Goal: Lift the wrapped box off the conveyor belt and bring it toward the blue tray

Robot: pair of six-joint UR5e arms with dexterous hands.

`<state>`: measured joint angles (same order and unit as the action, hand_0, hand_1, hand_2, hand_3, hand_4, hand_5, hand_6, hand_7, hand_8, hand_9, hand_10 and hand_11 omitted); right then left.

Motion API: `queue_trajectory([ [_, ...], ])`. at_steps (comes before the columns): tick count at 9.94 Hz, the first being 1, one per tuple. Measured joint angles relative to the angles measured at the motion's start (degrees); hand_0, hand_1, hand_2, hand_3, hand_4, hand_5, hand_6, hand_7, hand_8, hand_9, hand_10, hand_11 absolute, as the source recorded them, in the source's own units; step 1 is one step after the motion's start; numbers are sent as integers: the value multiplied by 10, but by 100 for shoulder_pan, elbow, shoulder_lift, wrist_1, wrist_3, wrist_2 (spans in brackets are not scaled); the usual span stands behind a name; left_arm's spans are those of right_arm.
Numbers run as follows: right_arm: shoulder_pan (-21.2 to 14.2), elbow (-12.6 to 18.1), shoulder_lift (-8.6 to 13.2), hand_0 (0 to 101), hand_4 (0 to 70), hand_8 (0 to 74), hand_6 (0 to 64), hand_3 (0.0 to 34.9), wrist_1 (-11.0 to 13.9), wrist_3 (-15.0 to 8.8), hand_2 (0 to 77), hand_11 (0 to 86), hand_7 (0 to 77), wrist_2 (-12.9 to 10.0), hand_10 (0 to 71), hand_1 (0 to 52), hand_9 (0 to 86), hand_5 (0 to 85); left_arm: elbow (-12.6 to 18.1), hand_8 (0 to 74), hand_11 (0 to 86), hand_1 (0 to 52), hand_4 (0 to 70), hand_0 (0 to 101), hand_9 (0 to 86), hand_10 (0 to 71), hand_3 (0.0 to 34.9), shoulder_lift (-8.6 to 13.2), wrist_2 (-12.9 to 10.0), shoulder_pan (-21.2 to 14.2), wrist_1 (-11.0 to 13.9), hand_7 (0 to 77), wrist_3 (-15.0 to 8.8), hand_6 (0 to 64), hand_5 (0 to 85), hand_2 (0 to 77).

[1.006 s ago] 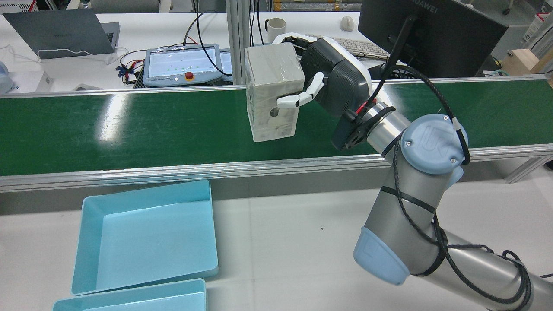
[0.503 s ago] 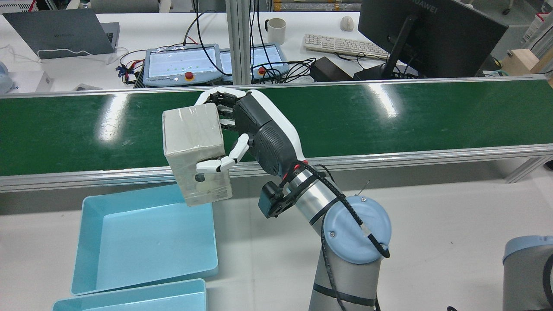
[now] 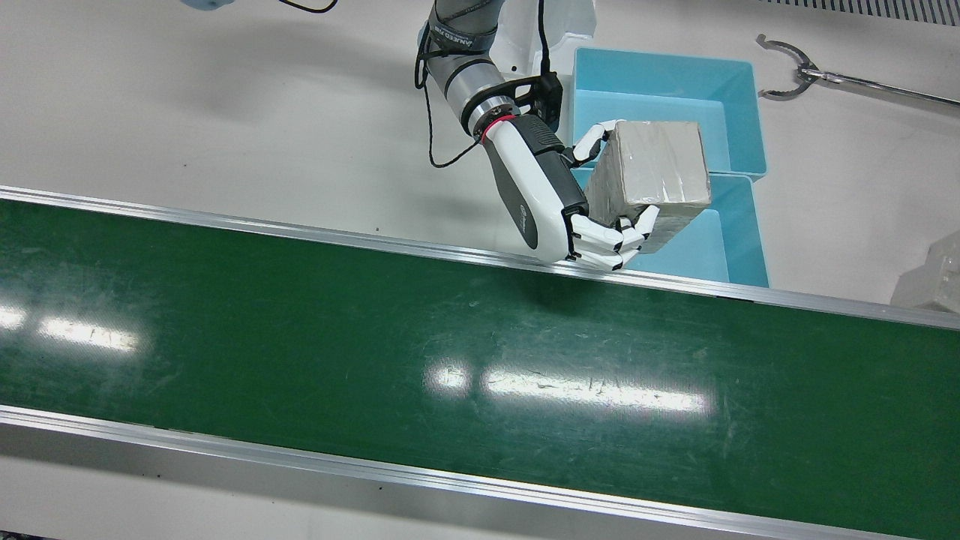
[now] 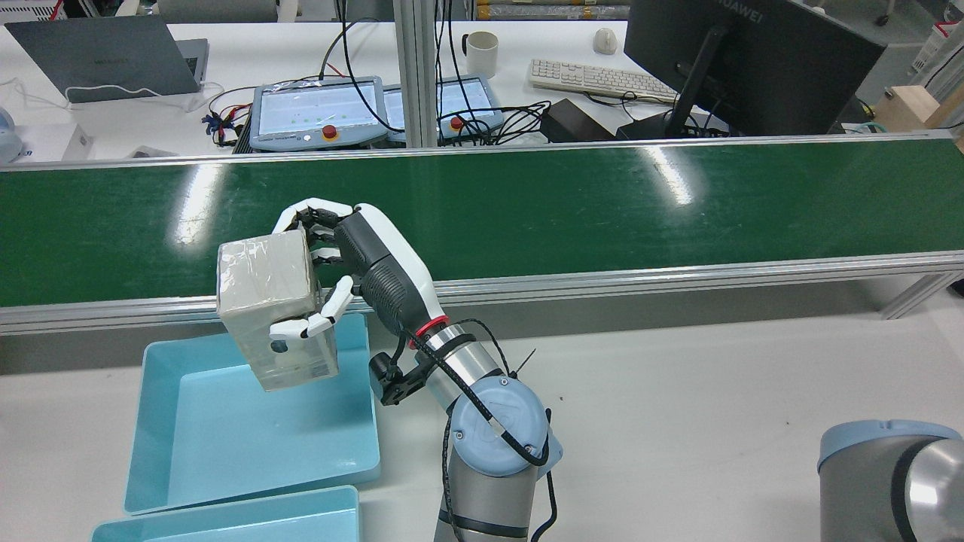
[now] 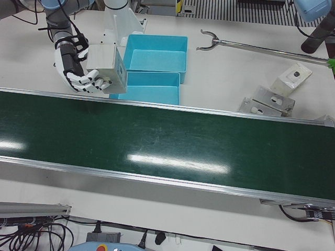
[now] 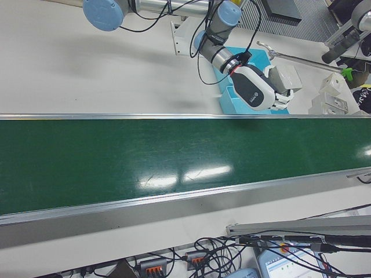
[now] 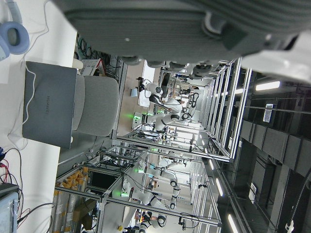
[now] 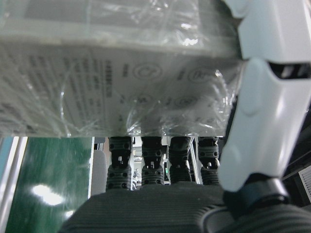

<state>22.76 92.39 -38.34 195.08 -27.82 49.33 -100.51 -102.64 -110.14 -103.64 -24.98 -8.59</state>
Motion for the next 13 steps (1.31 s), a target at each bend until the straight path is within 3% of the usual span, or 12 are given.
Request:
queue_trajectory([
  [3,-141,-74,272,487,360,464,273,16,-162,25,344,327,682,362,567,5,518,496,0,5,0,0,0,0,0,5,0,0,0,0,0,5,0,0,11,11],
  [4,-168,-67,332,490,164,524,125,80,-159,53,344,153,518,472,344,5,725,393,0,5,0,0,0,0,0,5,0,0,0,0,0,5,0,0,11,5],
  [5,-180,-49,359,462,142,453,33,121,-149,122,344,33,415,532,229,5,660,251,0,5,0,0,0,0,0,5,0,0,0,0,0,5,0,0,11,5],
  [6,-182,-4,369,463,120,453,33,160,-122,194,87,33,415,565,229,338,660,125,0,5,5,0,0,0,0,5,0,0,0,0,0,5,0,0,11,11],
  [7,-175,77,365,463,120,355,11,160,-61,249,87,16,256,616,93,338,567,125,0,5,5,0,0,0,0,0,0,0,0,0,0,5,0,0,11,5],
  [8,-101,230,325,463,175,245,38,199,76,320,65,11,185,708,0,213,480,136,0,5,5,0,0,0,0,0,0,0,0,0,0,5,0,0,11,5],
  [9,96,522,165,473,131,131,49,233,278,435,65,11,251,845,0,82,371,147,0,5,0,0,0,0,0,5,0,0,0,0,0,5,0,0,11,11],
  [10,394,920,-127,473,131,131,49,233,455,534,65,11,251,1037,0,82,371,147,0,5,0,0,0,0,0,5,0,0,0,0,0,5,0,0,11,11],
  [11,763,1405,-566,507,164,0,65,244,568,610,191,11,289,1233,0,202,114,213,0,5,0,0,0,0,0,5,0,0,0,0,0,5,0,0,16,11],
  [12,1122,1896,-1081,515,196,0,82,218,619,697,196,11,305,1364,0,180,11,278,0,5,0,0,0,0,0,5,0,0,0,0,0,5,0,0,16,11],
  [13,1474,2297,-1646,515,207,0,93,204,642,890,202,11,316,1437,0,175,27,316,0,5,0,0,0,0,0,5,0,0,0,0,0,5,0,0,11,11],
])
